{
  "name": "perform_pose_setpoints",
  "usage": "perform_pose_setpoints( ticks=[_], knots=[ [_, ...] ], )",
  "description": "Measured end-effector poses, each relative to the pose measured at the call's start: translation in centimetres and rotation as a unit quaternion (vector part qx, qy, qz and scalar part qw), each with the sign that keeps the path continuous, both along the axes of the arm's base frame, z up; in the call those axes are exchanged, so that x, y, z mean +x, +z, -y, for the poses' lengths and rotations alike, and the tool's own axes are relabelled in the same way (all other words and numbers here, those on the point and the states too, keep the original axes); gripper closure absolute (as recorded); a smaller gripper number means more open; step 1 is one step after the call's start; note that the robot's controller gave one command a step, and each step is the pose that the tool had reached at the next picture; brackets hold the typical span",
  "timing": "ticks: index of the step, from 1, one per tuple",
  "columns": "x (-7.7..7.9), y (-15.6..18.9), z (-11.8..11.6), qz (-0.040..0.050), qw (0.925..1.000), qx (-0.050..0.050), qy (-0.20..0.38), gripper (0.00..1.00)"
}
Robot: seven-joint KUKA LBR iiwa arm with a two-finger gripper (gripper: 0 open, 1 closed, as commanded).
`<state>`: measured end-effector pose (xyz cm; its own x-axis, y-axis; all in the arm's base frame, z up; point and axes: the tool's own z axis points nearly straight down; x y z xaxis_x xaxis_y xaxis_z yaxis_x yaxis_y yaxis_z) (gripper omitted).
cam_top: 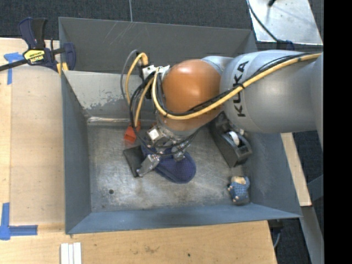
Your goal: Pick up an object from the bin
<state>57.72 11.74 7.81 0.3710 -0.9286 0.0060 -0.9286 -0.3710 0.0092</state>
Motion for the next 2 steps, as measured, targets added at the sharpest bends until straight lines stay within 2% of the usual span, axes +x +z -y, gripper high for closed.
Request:
perform_pose_setpoints(
  ticks=[1,2],
  knots=[
    [0.4,0.3,0.4,0.0057,1.0000,-0.003,0.000,1.00],
    [-1.0,16.6,-2.1,0.0061,0.9869,0.006,0.161,1.00]
  ],
)
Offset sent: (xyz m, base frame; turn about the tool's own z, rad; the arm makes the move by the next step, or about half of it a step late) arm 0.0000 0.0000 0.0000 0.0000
